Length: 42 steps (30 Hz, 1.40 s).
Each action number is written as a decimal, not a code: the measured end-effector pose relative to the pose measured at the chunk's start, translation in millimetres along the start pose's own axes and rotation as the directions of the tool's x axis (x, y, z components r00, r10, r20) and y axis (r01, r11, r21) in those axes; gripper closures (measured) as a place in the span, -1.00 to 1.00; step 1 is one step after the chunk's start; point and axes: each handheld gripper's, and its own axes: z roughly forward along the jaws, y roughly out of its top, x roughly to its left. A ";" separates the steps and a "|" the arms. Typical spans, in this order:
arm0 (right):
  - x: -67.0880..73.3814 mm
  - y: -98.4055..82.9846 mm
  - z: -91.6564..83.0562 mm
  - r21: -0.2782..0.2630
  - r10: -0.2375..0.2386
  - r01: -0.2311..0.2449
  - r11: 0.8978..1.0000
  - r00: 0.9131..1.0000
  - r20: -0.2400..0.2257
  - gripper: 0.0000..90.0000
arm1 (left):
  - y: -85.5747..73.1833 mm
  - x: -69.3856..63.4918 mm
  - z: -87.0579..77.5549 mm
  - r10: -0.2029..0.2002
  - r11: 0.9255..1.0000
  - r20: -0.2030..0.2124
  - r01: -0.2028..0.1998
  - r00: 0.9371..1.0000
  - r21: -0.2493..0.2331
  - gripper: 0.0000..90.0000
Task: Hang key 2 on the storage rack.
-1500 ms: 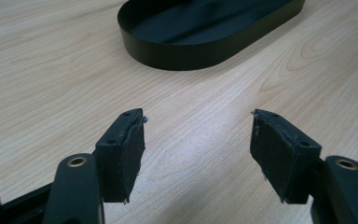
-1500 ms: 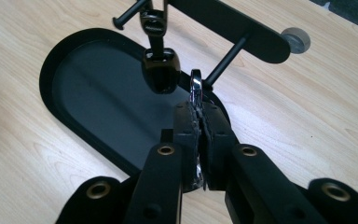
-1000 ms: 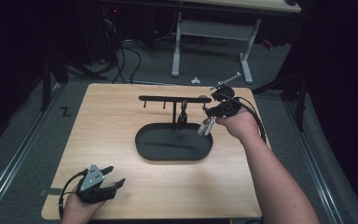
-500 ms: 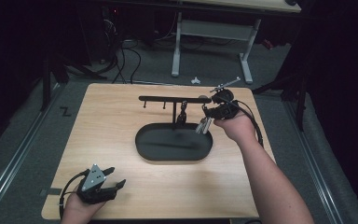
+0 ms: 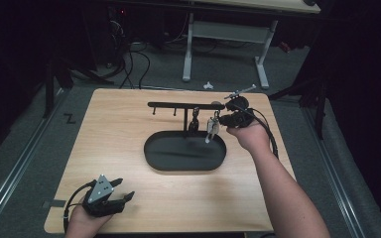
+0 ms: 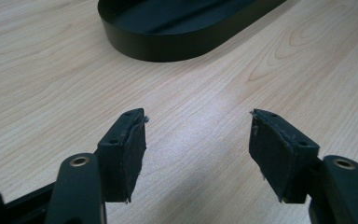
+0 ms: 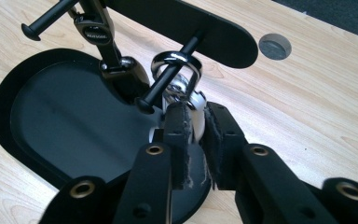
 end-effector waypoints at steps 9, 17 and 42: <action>-3.4 -15.8 1.7 -0.005 0.018 -0.018 1.000 0.999 0.032 0.38 | -0.9 3.2 -1.5 -0.022 1.000 -0.030 0.022 0.999 0.010 -0.19; -9.4 -45.8 8.9 -0.018 0.038 -0.038 0.999 0.998 0.043 0.20 | -2.0 2.9 2.0 -0.019 1.000 -0.020 0.020 1.000 0.021 -0.19; -3.0 -208.2 17.3 -0.252 0.104 -0.089 0.964 0.994 0.047 -0.28 | 0.8 -4.2 8.6 -0.003 1.000 -0.032 0.004 0.999 0.024 -0.21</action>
